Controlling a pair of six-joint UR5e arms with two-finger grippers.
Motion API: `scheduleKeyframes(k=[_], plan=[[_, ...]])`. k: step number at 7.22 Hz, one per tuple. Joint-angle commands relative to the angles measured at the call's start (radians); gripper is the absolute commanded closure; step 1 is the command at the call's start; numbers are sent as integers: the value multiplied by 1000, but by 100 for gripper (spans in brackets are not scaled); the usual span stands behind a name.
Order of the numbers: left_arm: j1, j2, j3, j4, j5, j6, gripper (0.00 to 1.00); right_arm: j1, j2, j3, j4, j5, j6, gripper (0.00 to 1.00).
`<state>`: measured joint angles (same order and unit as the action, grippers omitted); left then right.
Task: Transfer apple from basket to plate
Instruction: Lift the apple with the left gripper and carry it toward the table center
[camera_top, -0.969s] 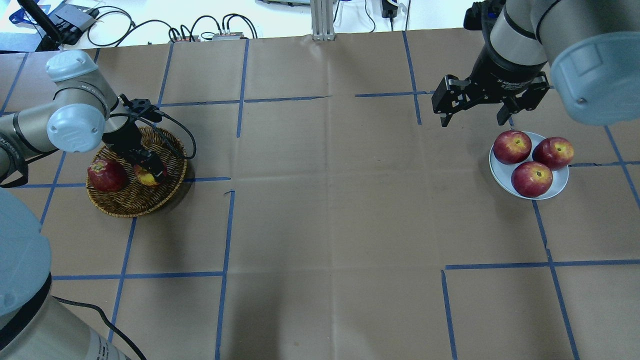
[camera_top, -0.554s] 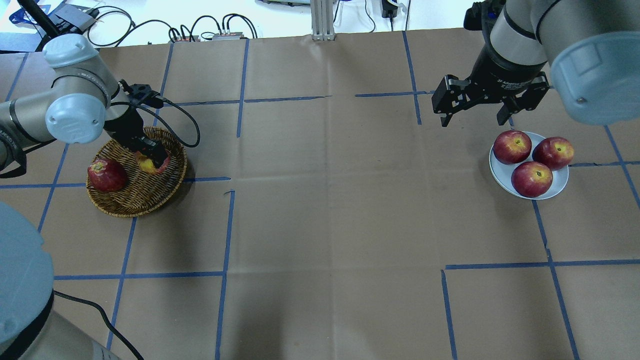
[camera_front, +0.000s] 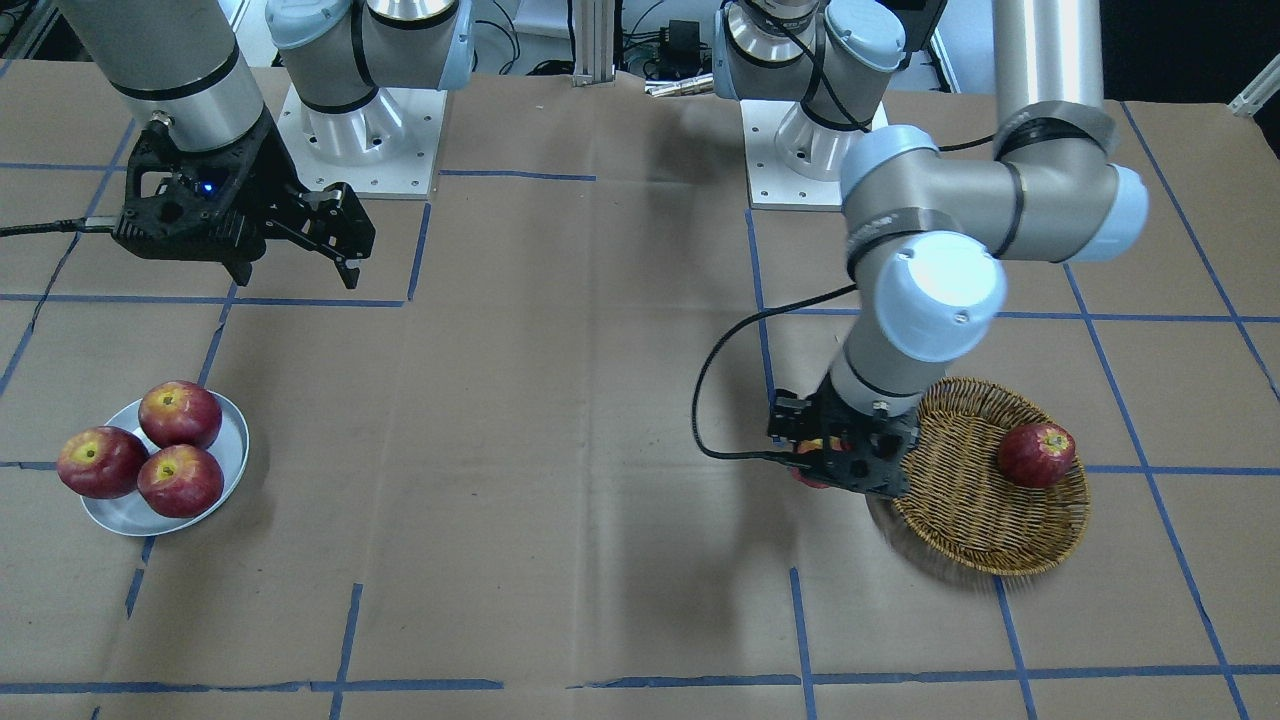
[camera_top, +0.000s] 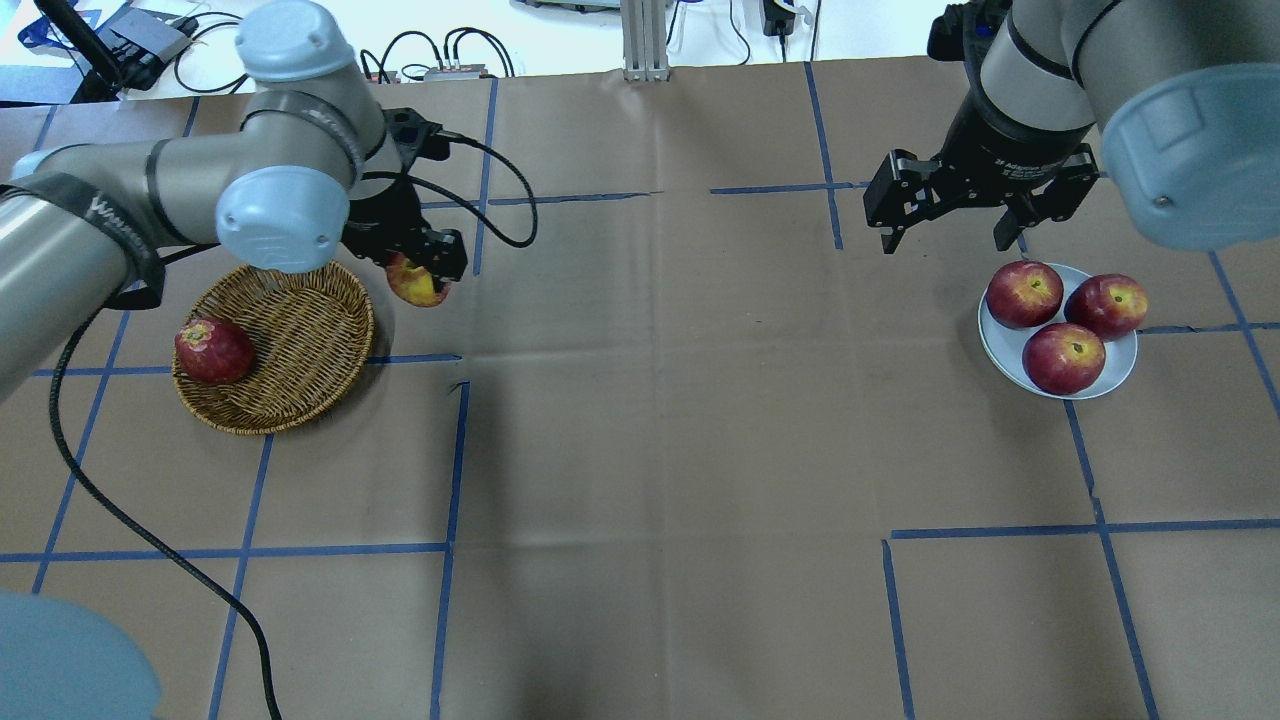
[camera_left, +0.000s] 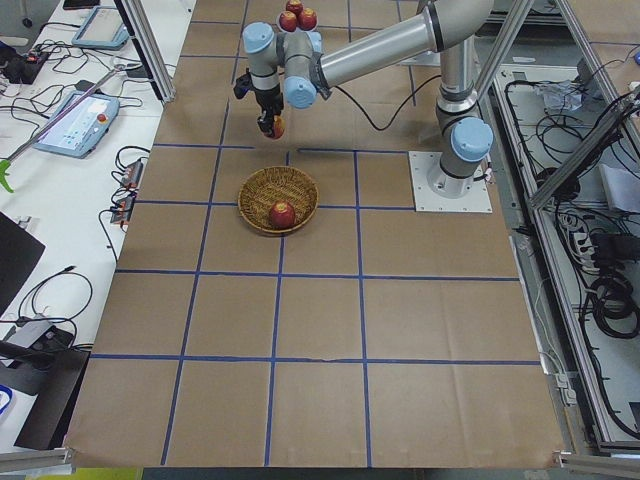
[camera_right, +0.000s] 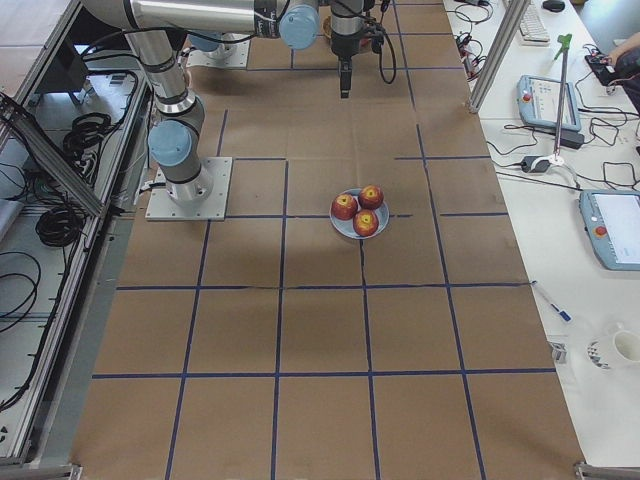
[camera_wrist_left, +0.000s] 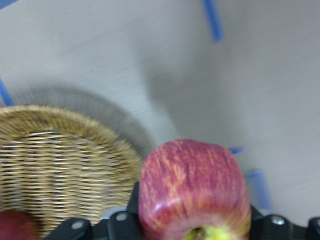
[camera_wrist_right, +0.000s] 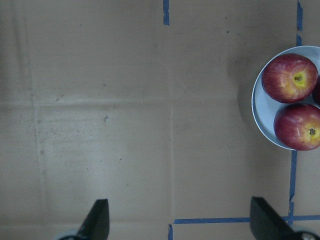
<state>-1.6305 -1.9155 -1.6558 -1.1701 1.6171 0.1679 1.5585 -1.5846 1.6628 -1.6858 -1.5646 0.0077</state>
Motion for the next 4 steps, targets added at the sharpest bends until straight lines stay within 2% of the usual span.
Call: scheduleKeyframes(k=[1, 3, 4], plan=[[-208, -70, 69, 21, -2, -332, 65, 0, 0, 0, 0, 0, 0, 0], [-323, -187, 105, 102, 7, -415, 65, 0, 0, 0, 0, 0, 0, 0], [-336, -216, 103, 130, 3, -416, 64, 0, 0, 0, 0, 0, 0, 0]])
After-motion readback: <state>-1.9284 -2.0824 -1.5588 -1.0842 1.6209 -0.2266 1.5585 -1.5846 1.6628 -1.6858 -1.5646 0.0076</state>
